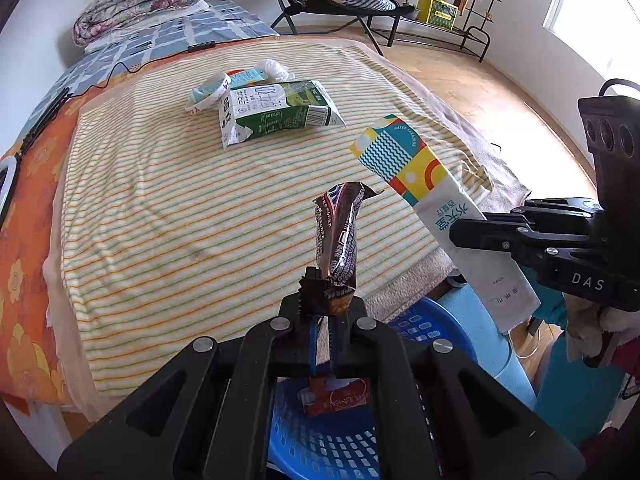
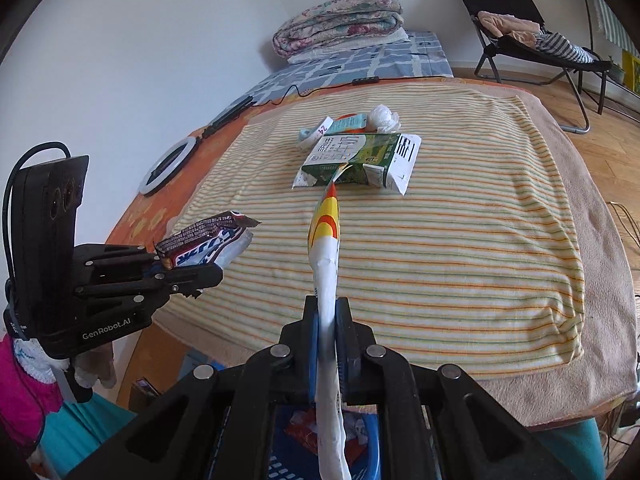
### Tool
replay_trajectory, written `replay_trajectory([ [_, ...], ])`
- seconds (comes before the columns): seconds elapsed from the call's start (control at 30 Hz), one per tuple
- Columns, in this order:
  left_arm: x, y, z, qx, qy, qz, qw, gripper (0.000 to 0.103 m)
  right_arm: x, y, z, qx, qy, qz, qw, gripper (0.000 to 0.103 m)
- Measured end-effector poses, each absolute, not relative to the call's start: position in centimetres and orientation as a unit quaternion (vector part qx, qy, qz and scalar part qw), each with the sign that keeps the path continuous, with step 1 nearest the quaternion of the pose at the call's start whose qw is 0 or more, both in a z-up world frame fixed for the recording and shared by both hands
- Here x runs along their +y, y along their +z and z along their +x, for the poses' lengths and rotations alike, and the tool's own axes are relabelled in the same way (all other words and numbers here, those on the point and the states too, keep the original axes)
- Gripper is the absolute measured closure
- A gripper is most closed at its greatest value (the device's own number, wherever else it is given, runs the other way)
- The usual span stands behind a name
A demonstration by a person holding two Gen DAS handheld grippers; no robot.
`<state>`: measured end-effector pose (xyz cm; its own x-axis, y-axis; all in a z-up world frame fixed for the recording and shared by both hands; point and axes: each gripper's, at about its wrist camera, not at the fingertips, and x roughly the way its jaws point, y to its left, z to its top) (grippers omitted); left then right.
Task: Collect trash
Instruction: 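Carry the Snickers wrapper and paper packet to the blue basket and release both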
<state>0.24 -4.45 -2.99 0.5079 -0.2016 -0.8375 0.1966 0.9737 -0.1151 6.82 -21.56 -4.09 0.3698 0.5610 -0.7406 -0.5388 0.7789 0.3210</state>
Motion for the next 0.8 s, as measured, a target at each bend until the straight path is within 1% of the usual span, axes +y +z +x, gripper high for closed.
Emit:
replay_trajectory([
  [0.3,-4.6,-5.0,-4.8,0.498,-0.105,-0.013,0.861,0.101,-21.8,-4.8,1.2,0.463,0.361,-0.005,0.809,0.097],
  [0.8,-5.4,-9.0,-9.0,0.534,-0.111,-0.007,0.838,0.101,-21.4,-9.2,-4.7,0.520,0.381,-0.049,0.763,0.097],
])
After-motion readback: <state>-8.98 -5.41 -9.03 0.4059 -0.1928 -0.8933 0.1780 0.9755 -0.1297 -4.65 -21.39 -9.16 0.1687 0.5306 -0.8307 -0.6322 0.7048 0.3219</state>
